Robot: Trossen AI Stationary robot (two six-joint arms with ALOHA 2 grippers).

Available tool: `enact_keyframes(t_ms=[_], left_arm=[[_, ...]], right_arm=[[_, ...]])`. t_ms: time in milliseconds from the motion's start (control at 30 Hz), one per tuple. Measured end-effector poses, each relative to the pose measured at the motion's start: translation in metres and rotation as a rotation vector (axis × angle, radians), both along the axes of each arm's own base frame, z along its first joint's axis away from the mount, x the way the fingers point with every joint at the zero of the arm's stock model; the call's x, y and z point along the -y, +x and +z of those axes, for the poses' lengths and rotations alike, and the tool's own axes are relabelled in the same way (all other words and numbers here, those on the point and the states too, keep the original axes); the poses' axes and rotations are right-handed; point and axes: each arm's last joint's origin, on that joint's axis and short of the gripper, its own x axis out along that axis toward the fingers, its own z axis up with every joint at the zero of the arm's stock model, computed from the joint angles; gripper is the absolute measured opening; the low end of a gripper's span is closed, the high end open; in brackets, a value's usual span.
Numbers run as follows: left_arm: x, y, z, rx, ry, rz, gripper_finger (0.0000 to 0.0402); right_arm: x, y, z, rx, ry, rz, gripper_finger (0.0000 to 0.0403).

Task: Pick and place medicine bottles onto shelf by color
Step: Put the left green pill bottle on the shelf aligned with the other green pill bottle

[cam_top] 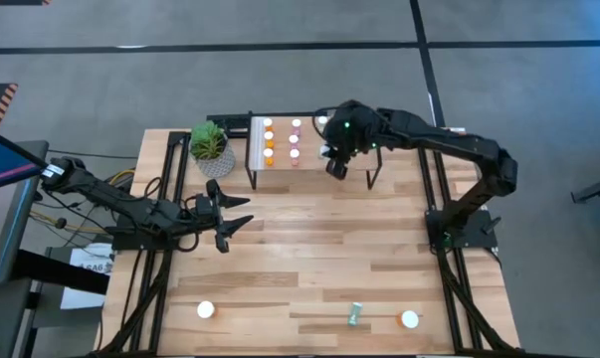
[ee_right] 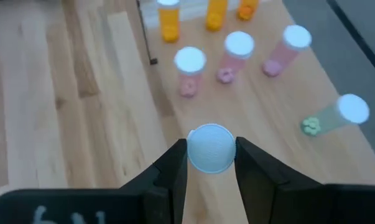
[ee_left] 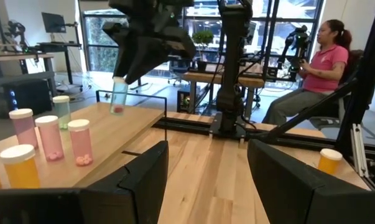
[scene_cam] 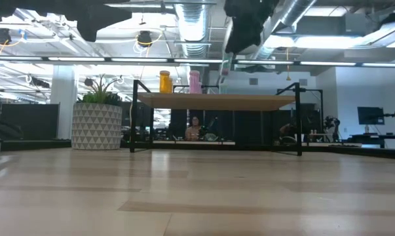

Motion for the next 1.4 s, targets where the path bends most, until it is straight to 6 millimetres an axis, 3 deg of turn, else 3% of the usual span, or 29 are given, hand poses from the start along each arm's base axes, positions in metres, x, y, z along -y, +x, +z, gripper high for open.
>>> enact_keyframes(t_ms=[433,867,1267,1400], left_arm=[[-0.001,0.0,0.0,-0.001,0.0,0.023,0.0208],[-0.001,0.0,0.0,-0.001,0.0,0.025,0.0208],[-0.001,0.0,0.0,-0.001,0.004,0.026,0.0208],[-0.001,0.0,0.0,-0.002,0.006,0.026,0.0208]], right_arm=[[0.024,-0.011,0.001,0.01,0.012,-0.022,0.0134],[0.033,-0.017,-0.001,-0.015,0.026,-0.054,0.0134],[0.044,-0.01,-0.012,-0.033,0.039,-0.079,0.0134],[0.051,-0.002,-0.028,-0.078,0.068,-0.091,0.0134]])
